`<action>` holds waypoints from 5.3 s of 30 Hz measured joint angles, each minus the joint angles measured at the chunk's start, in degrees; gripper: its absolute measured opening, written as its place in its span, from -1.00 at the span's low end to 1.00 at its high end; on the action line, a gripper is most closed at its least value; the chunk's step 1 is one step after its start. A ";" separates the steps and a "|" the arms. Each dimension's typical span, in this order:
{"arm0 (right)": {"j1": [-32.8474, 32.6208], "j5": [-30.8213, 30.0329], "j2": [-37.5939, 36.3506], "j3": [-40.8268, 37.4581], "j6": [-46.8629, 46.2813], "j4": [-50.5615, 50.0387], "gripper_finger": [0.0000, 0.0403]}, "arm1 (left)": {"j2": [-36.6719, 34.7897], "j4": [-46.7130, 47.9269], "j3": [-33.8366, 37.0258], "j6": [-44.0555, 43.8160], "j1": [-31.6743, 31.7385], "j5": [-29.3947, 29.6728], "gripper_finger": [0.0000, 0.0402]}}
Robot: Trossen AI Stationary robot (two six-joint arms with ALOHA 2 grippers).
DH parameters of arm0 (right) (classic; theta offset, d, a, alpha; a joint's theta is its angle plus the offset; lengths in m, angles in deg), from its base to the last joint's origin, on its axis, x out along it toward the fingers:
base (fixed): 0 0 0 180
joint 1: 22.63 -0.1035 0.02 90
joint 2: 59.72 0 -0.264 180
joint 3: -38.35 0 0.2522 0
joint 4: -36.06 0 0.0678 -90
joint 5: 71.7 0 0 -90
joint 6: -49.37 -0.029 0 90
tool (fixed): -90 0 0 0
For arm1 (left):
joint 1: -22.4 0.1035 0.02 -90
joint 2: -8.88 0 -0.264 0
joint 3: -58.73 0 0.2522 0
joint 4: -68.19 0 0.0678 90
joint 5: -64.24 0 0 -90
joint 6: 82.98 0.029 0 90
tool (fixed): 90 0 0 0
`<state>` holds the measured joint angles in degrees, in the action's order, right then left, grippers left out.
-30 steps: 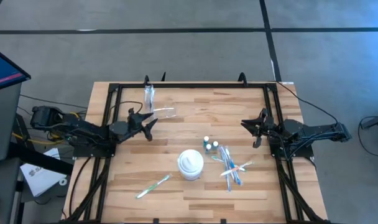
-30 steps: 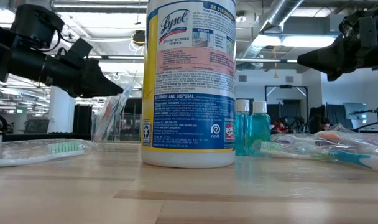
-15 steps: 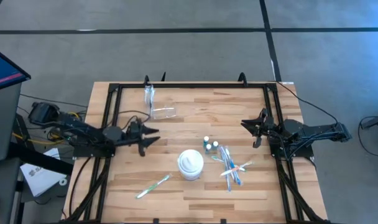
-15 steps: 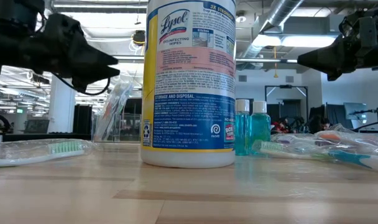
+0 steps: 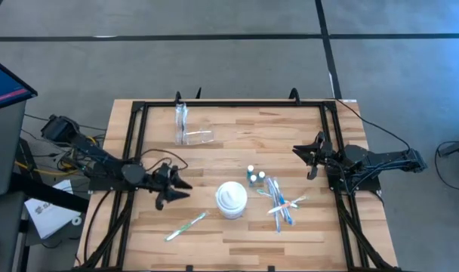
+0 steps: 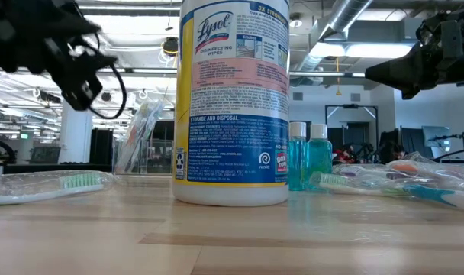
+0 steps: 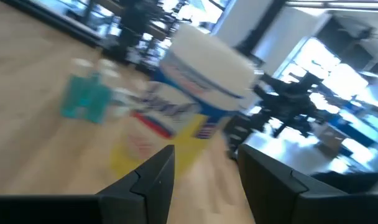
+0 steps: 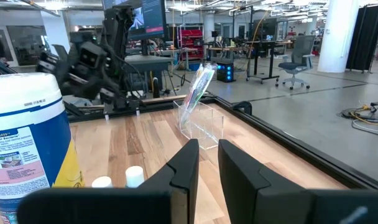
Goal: Pick & Place toothbrushing station
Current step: Put the left green toothbrush into the transparent organizer
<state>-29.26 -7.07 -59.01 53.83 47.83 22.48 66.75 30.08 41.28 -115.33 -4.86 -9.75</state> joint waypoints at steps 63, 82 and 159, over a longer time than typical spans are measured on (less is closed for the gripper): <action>0.00 0.00 0.02 0.00 0.00 0.02 -0.73 | 23.53 58.87 -34.19 -34.33 -2.32 -18.01 -0.34; 0.00 0.00 0.01 0.01 0.00 0.02 -0.73 | 30.42 58.20 -34.17 -33.91 -1.91 -18.78 -0.34; 0.00 0.00 0.00 0.00 0.00 0.04 -0.73 | -0.20 60.85 -27.66 -13.43 -3.15 24.79 -1.00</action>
<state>-29.26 -7.07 -59.00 53.83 47.83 22.52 66.55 90.92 13.62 -128.76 -8.02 15.03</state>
